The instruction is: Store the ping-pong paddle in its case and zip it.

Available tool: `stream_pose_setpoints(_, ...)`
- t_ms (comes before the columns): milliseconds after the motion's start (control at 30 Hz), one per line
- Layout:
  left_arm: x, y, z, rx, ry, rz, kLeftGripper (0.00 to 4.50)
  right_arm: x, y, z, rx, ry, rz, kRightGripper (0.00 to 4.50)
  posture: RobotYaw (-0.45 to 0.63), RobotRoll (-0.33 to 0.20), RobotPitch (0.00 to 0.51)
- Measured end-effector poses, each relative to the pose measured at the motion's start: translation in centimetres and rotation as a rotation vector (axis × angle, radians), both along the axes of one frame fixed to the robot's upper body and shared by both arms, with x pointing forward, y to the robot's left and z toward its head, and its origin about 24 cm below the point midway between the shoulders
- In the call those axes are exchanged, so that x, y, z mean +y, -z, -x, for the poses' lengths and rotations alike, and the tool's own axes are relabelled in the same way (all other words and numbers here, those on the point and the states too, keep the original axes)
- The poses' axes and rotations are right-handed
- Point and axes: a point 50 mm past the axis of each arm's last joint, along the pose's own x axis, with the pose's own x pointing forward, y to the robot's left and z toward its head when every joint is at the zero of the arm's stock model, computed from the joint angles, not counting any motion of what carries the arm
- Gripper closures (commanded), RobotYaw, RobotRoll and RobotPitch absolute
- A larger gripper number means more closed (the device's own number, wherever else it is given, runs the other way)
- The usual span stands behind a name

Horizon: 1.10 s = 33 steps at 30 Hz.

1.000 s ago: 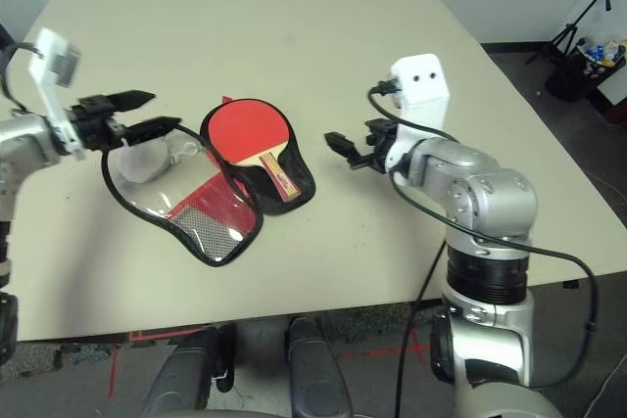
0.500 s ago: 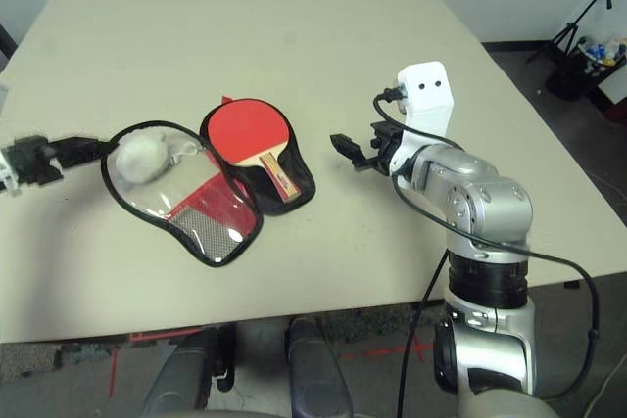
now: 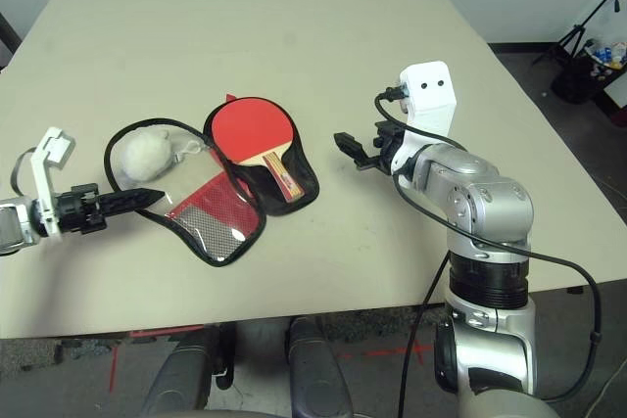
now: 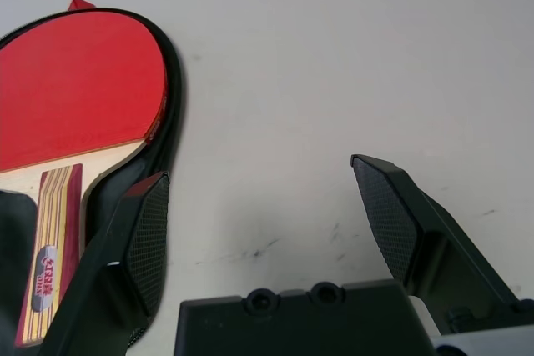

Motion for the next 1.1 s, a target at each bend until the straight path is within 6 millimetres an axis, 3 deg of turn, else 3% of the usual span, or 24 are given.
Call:
stream_pose_setpoints(167, -3.3, -3.2, -1.8, -0.115, 0.069, 0.077, 0.0, -0.2, 0.1, -0.2, -0.009, 0.026, 0.002, 0.02, -0.03, 0.0, 0.198)
stream_pose_setpoints(367, -6.8, -5.4, -3.8, -0.177, 0.147, 0.149, 0.0, -0.5, 0.7, -0.4, 0.004, 0.072, -0.011, 0.02, -0.04, 0.0, 0.195)
stream_pose_setpoints(567, -10.1, -4.8, -6.2, -0.19, 0.154, 0.153, 0.0, -0.8, 1.3, -0.9, 0.014, 0.143, -0.081, 0.02, -0.04, 0.0, 0.192)
stream_pose_setpoints(667, -10.3, -4.2, -6.6, -0.183, 0.14, 0.144, 0.0, -1.0, 1.4, -1.0, 0.031, 0.175, -0.19, 0.02, -0.05, 0.0, 0.19)
stream_pose_setpoints(767, -10.4, -5.4, -6.4, -0.248, 0.156, 0.128, 0.0, -0.3, 1.8, -0.9, 0.128, 0.144, -0.403, 0.02, -0.04, 0.0, 0.187)
stream_pose_setpoints(900, -9.1, -6.7, -5.3, -0.402, 0.142, 0.002, 0.0, -0.2, 3.1, 0.1, 0.277, 0.119, -0.598, 0.02, -0.04, 0.0, 0.186)
stream_pose_setpoints(1100, -5.7, -3.9, -5.6, -0.592, -0.029, -0.317, 0.0, -0.8, 3.4, 0.9, 0.359, 0.11, -0.715, 0.02, -0.02, 0.0, 0.183)
